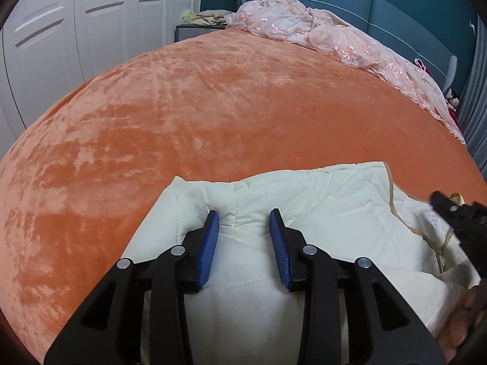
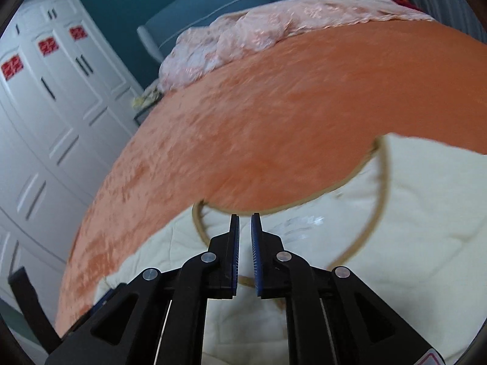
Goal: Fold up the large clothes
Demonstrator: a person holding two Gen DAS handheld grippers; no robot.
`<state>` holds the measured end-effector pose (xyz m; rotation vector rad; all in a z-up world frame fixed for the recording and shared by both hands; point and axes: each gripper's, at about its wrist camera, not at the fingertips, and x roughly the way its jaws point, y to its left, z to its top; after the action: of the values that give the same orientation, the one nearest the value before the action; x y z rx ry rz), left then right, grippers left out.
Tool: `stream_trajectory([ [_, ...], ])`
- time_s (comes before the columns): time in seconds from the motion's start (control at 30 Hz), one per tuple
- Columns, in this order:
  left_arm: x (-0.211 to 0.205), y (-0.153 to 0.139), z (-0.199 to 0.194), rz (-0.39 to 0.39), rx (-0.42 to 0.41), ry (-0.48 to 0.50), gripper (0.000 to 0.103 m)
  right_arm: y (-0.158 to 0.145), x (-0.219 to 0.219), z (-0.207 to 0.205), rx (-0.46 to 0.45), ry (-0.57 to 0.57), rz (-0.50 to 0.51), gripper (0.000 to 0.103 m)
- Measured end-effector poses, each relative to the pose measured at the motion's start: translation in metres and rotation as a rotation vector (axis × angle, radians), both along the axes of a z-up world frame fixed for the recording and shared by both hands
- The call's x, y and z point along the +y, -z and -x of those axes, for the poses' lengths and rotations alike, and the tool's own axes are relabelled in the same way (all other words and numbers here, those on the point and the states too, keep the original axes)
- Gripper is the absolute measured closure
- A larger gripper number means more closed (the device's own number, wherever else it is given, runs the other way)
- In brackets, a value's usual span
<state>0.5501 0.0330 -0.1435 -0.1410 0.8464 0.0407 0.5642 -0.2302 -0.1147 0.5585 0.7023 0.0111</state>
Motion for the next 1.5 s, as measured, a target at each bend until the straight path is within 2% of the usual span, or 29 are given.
stream_trajectory([
  [0.07,-0.005,-0.014,0.005,-0.031,0.02,0.023,0.068,-0.013,-0.04,0.016,0.006,0.007,-0.002,0.086],
  [0.13,-0.016,-0.035,0.016,0.007,-0.01,0.093,0.068,-0.023,-0.081,0.033,0.012,0.035,0.041,0.073],
  [0.17,-0.025,-0.047,0.022,0.041,-0.029,0.13,0.068,-0.025,-0.102,0.041,0.019,0.056,0.069,0.07],
  [0.27,-0.068,-0.073,0.025,0.099,-0.044,0.252,0.065,-0.023,-0.156,0.057,0.076,0.111,0.103,0.069],
  [0.37,-0.128,-0.081,0.018,0.156,-0.008,0.384,0.065,-0.009,-0.184,0.055,0.153,0.075,0.012,0.077],
  [0.4,-0.148,-0.08,0.015,0.167,0.016,0.42,0.065,-0.005,-0.187,0.052,0.172,0.055,0.002,0.081],
  [0.47,-0.188,-0.07,0.008,0.163,0.072,0.477,0.065,0.003,-0.184,0.042,0.214,0.009,0.009,0.081],
  [0.57,-0.232,-0.049,0.0,0.138,0.139,0.511,0.066,0.017,-0.176,0.03,0.266,-0.046,0.014,0.081],
  [0.63,-0.252,-0.033,-0.005,0.126,0.194,0.524,0.066,0.023,-0.174,0.026,0.274,-0.05,0.021,0.082],
  [0.73,-0.268,-0.009,-0.009,0.066,0.232,0.514,0.066,0.033,-0.174,0.025,0.276,-0.054,0.04,0.088],
  [0.8,-0.27,0.004,-0.007,0.032,0.219,0.506,0.064,0.04,-0.175,0.027,0.264,-0.048,0.051,0.093],
  [0.9,-0.27,0.011,0.0,0.024,0.171,0.49,0.064,0.048,-0.177,0.029,0.228,-0.018,0.056,0.101],
  [1.03,-0.27,0.013,0.002,0.023,0.142,0.461,0.066,0.048,-0.182,0.033,0.195,0.064,0.049,0.103],
  [1.07,-0.267,0.01,0.003,0.023,0.135,0.448,0.07,0.043,-0.181,0.034,0.194,0.09,0.074,0.103],
  [1.13,-0.255,-0.005,0.0,0.004,0.11,0.381,0.071,0.025,-0.179,0.04,0.199,0.145,0.136,0.103],
  [1.2,-0.226,-0.025,0.0,0.059,0.076,0.357,0.071,-0.005,-0.175,0.05,0.14,0.152,0.15,0.093],
  [1.23,-0.211,-0.033,0.0,0.074,0.069,0.349,0.07,-0.024,-0.169,0.053,0.104,0.14,0.162,0.092],
  [1.3,-0.18,-0.047,-0.002,0.043,0.058,0.326,0.071,-0.057,-0.149,0.055,0.044,0.087,0.178,0.091],
  [1.37,-0.156,-0.049,-0.008,-0.005,0.094,0.313,0.071,-0.072,-0.118,0.046,0.048,-0.027,0.174,0.088],
  [1.43,-0.142,-0.043,-0.011,-0.036,0.128,0.297,0.072,-0.062,-0.077,0.027,0.114,-0.176,0.15,0.088],
  [1.5,-0.136,-0.034,-0.011,-0.066,0.155,0.292,0.072,-0.037,-0.041,0.015,0.169,-0.25,0.173,0.088],
])
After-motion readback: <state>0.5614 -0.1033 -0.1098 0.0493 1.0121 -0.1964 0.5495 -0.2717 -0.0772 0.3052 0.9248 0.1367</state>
